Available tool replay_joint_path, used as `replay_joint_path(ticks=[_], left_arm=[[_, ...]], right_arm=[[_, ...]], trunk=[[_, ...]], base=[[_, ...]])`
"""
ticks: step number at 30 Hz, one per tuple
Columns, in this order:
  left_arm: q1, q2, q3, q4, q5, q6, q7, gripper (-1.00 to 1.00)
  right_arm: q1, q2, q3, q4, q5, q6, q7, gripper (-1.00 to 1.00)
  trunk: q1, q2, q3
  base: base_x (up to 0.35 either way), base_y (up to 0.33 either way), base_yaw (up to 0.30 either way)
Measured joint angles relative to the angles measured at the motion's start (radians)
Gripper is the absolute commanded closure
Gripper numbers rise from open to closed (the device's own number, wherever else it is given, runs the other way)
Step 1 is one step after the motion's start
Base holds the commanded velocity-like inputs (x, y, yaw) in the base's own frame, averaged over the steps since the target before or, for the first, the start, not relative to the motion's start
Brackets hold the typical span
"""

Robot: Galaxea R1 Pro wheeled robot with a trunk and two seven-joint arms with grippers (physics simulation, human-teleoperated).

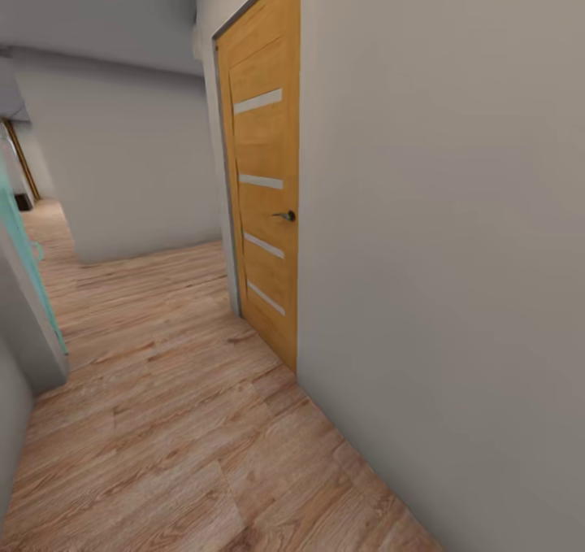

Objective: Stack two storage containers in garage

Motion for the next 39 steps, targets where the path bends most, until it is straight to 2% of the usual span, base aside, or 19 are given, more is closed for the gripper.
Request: replay_joint_path(ticks=[39], left_arm=[[0.000, 0.000, 0.000, 0.000, 0.000, 0.000, 0.000, -1.00]], right_arm=[[0.000, 0.000, -0.001, 0.000, 0.000, 0.000, 0.000, -1.00]], trunk=[[0.000, 0.000, 0.000]], base=[[0.207, 0.000, 0.292]])
